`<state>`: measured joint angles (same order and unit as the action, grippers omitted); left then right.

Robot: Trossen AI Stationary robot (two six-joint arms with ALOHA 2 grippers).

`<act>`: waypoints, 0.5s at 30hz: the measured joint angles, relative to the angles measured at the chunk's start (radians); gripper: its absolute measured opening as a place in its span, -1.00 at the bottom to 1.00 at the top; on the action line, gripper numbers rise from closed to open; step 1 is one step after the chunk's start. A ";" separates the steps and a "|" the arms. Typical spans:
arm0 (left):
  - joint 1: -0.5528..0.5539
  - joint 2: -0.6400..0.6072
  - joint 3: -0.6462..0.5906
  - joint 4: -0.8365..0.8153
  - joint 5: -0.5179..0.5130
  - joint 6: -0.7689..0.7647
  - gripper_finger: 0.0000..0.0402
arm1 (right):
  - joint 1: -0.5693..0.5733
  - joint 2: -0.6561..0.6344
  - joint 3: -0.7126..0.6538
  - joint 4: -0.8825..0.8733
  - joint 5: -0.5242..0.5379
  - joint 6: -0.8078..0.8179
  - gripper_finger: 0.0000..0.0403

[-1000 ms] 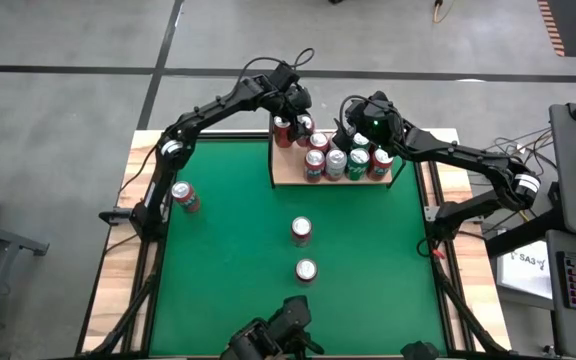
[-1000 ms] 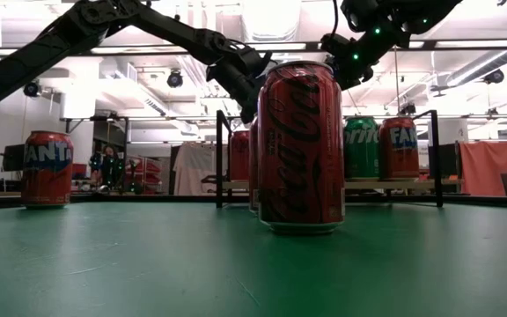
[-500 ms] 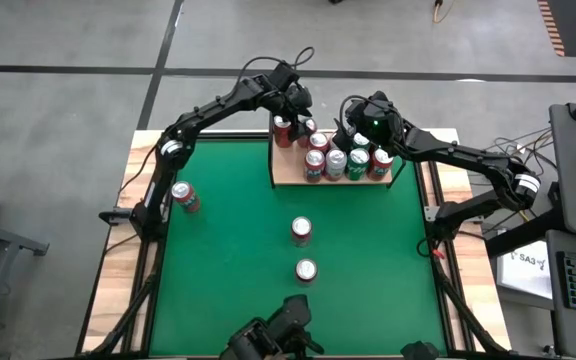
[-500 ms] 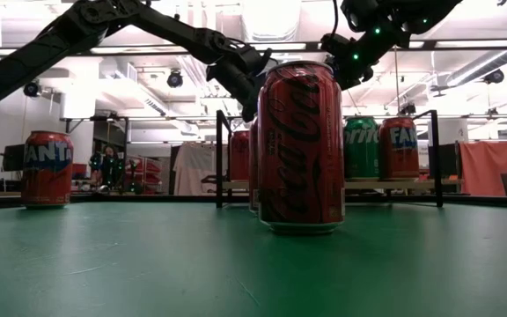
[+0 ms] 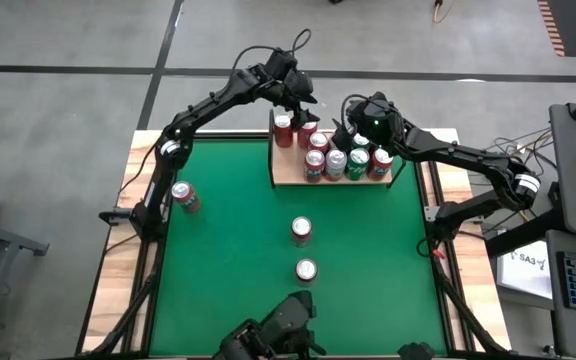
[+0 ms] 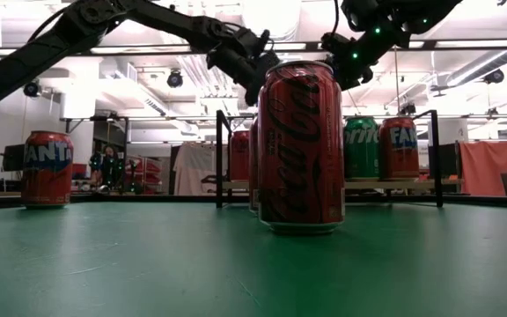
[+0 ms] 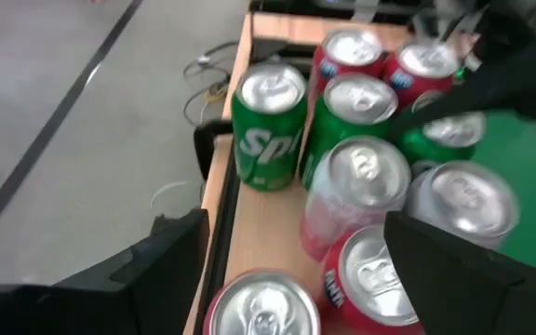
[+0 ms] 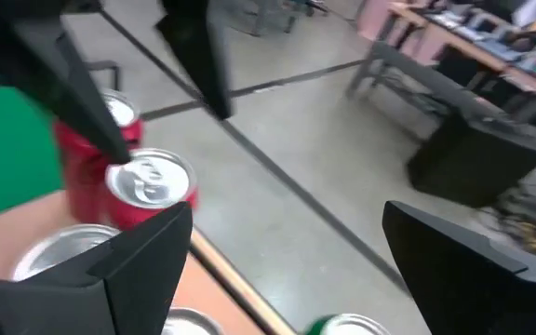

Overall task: Place canned beverage on shelf
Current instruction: Put the red soda can on the shelf aligned with the other red soda can

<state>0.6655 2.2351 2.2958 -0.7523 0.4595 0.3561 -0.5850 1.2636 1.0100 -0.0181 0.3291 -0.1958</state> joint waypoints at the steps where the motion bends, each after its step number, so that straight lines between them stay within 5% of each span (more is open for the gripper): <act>1: 0.000 -0.001 0.011 -0.005 0.009 0.000 0.53 | 0.000 0.000 0.000 0.000 -0.021 0.012 0.69; 7: 0.000 -0.011 0.060 -0.059 0.111 0.021 0.35 | 0.000 0.000 0.000 0.025 -0.098 0.058 0.64; 15: 0.001 -0.054 0.051 -0.106 0.134 0.045 -0.23 | 0.000 0.001 0.008 0.058 -0.218 0.125 0.63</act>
<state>0.6667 2.1806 2.3466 -0.8581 0.5939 0.4012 -0.5846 1.2645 1.0181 0.0403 0.1110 -0.0712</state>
